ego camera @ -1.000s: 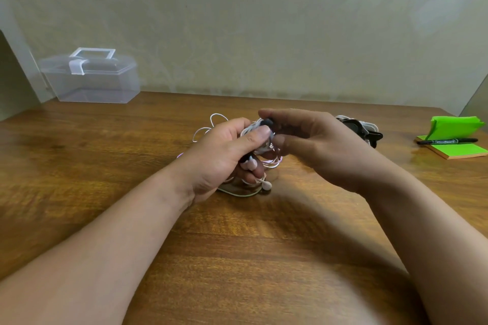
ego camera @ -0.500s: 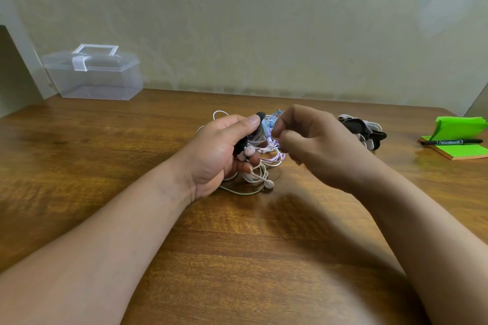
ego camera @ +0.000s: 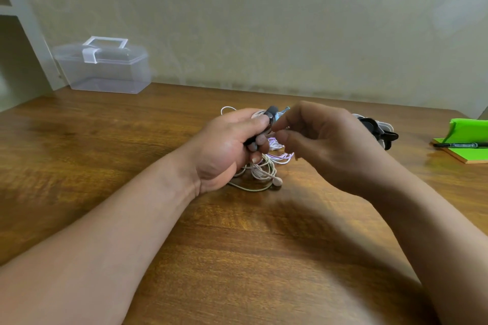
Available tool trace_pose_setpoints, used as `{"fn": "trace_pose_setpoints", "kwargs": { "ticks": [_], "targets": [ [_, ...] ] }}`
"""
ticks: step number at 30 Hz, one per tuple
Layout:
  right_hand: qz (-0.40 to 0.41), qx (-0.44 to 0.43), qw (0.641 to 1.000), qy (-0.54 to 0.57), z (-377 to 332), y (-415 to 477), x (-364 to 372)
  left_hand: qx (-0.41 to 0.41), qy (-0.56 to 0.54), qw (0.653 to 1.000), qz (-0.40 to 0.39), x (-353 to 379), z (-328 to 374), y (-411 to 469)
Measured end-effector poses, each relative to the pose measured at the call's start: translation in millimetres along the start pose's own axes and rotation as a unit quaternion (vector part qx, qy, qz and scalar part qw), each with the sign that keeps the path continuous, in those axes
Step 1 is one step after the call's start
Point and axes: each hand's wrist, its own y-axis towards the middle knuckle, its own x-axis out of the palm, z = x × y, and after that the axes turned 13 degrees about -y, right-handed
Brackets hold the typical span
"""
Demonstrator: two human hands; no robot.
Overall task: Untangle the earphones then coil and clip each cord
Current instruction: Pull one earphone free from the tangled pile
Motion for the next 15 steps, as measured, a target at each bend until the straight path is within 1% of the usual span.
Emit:
{"fn": "trace_pose_setpoints", "kwargs": {
  "ticks": [3,4,7,9,10,12,13,15],
  "targets": [
    [0.001,-0.012,1.000,-0.018,0,0,1,0.033,0.102,0.994,0.023,2,-2,-2],
    [0.002,-0.014,1.000,-0.021,-1,0,1,0.037,0.119,0.992,0.016,2,0,-3],
    [0.020,0.000,1.000,0.013,-1,1,-1,0.023,0.122,0.992,-0.006,2,6,-6],
    [0.024,0.005,1.000,0.012,0,1,-4,0.014,0.157,0.987,0.002,2,9,-9],
    [0.021,0.005,1.000,0.003,0,1,-4,0.009,0.198,0.980,0.011,2,10,-10],
    [0.015,-0.006,0.999,-0.029,3,1,-5,0.015,0.300,0.954,0.018,-1,9,-10],
    [0.018,-0.020,0.998,-0.055,3,1,-5,0.020,0.340,0.940,0.010,-1,9,-11],
    [0.034,-0.051,0.993,-0.100,2,1,-4,0.026,0.388,0.921,-0.010,1,9,-14]
  ]
}}
